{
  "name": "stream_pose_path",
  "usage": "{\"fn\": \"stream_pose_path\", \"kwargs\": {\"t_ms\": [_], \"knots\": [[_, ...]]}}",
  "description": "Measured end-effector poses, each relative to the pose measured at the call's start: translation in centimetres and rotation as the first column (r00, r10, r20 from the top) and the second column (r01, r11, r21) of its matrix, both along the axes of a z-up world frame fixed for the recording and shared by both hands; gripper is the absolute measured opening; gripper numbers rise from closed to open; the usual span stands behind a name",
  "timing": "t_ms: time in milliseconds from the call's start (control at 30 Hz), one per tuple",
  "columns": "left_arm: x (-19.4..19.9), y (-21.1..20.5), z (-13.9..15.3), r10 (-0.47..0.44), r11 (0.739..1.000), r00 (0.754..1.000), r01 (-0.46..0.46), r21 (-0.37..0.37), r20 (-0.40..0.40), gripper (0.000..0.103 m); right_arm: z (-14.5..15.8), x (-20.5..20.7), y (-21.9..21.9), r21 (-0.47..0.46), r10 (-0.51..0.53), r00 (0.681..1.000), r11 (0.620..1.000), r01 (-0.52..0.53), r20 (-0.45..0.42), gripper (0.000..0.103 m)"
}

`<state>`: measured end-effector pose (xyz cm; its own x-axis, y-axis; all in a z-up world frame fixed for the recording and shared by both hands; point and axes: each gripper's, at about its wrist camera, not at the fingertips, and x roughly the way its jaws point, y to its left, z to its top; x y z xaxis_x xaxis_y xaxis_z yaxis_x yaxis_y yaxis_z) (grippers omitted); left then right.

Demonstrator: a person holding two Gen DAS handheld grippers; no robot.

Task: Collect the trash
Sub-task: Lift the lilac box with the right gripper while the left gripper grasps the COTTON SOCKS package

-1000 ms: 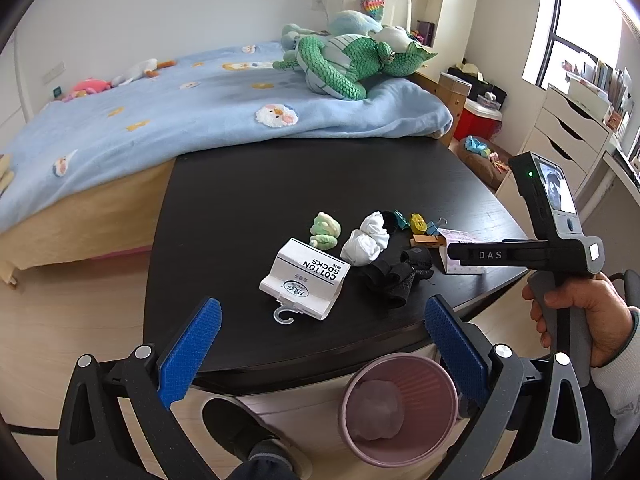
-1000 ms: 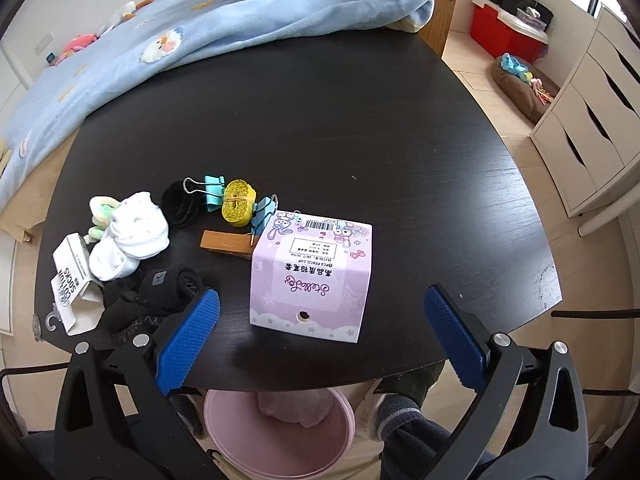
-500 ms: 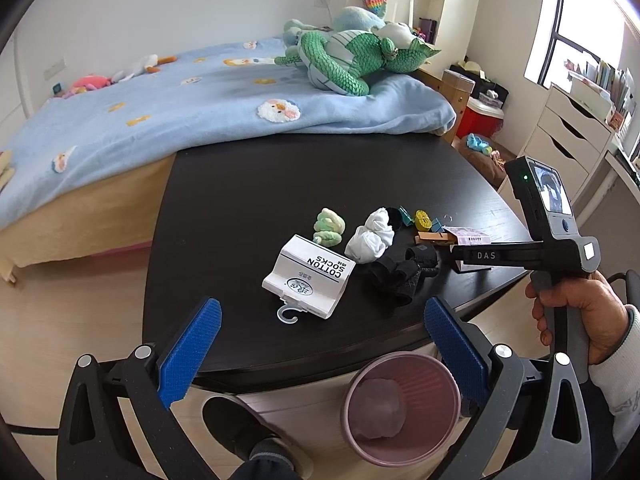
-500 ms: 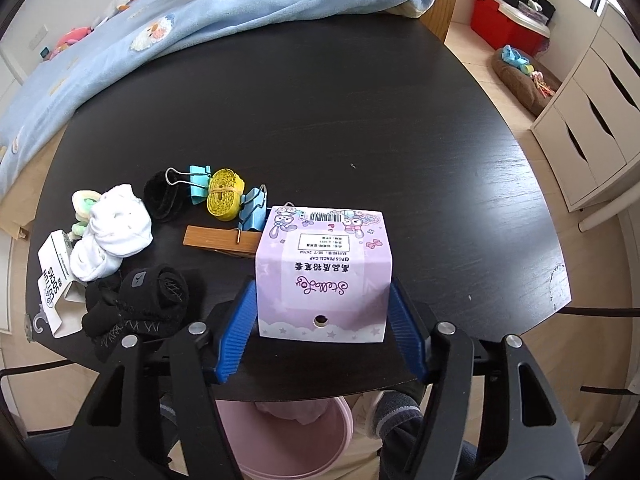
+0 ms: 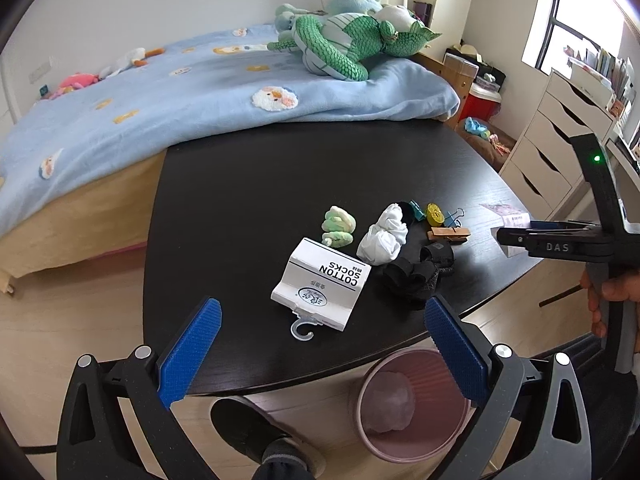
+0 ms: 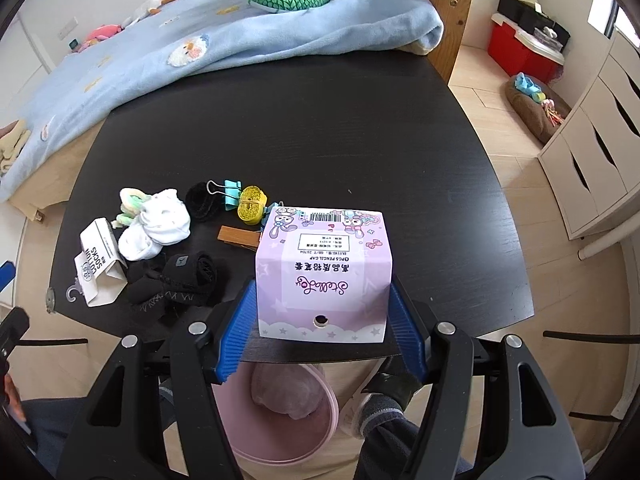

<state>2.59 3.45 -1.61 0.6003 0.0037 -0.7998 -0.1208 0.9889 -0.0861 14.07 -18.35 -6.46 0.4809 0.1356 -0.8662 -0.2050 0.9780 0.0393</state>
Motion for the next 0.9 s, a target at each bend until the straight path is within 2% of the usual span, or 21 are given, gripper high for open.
{"fn": "stream_pose_path", "kwargs": {"t_ms": [167, 367, 567, 733, 800, 867, 900], "knots": [[2.3, -0.1, -0.8, -0.128, 0.991, 0.991, 0.129, 0.019, -0.034, 0.098, 1.5, -0.4, -0.2, 0.018, 0.037, 0.999, 0.999, -0.037, 0.010, 0.063], [4.5, -0.1, -3.1, -0.219, 0.974, 0.970, 0.223, 0.028, -0.108, 0.098, 2.0, -0.5, -0.2, 0.029, 0.065, 0.998, 0.997, -0.065, 0.012, 0.063], [5.9, -0.2, -5.4, -0.254, 0.963, 0.951, 0.266, 0.047, -0.178, 0.098, 2.0, -0.6, 0.0, 0.034, 0.083, 0.997, 0.996, -0.083, 0.011, 0.063], [6.7, 0.3, -6.5, -0.247, 0.963, 0.945, 0.263, 0.050, -0.213, 0.097, 1.8, -0.5, 0.1, 0.034, 0.093, 0.996, 0.995, -0.093, 0.005, 0.063], [6.9, 0.4, -6.7, -0.245, 0.965, 0.946, 0.260, 0.045, -0.214, 0.094, 1.7, -0.4, 0.0, 0.032, 0.093, 0.996, 0.995, -0.093, 0.004, 0.063], [6.9, 0.6, -7.0, -0.249, 0.965, 0.942, 0.260, 0.022, -0.224, 0.075, 1.6, -0.3, 0.0, 0.031, 0.093, 0.996, 0.995, -0.093, 0.002, 0.063], [6.9, 0.5, -7.0, -0.246, 0.966, 0.942, 0.258, 0.025, -0.228, 0.072, 1.5, -0.2, 0.0, 0.031, 0.093, 0.996, 0.995, -0.093, 0.000, 0.063]]}}
